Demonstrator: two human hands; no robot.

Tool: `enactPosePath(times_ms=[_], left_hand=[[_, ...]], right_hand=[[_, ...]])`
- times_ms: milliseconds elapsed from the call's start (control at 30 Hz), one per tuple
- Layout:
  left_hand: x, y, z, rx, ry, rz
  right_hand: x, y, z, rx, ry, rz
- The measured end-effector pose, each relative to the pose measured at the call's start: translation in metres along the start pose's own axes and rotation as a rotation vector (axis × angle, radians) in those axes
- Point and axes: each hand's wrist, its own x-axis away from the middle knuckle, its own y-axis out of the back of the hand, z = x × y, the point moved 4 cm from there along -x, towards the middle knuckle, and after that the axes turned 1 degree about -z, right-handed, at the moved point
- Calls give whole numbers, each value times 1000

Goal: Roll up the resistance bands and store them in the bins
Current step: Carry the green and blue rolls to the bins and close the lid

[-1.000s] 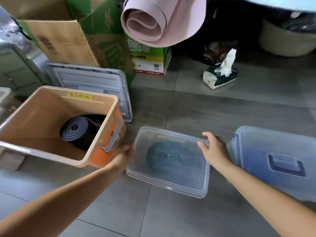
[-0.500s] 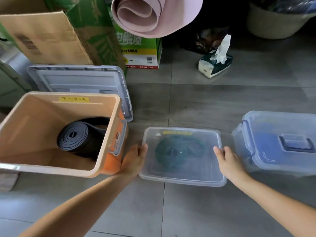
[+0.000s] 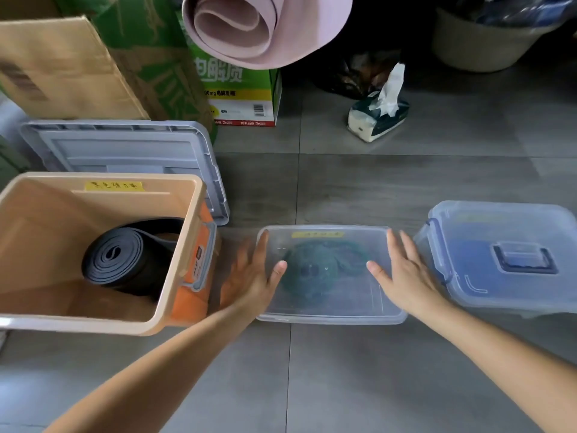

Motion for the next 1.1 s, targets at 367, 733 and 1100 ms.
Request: enactPosePath(times_ms=[367,733,1100], left_hand=[[-4,-14,-3,-201,-100,-30],[-5,13,-25,-27,19,195],[2,176,30,7,-192,-169]], right_hand=[[-2,-8,2,360,159,-8],[-17,14,15,468,83,246],[-13,82,195,403,293,275]])
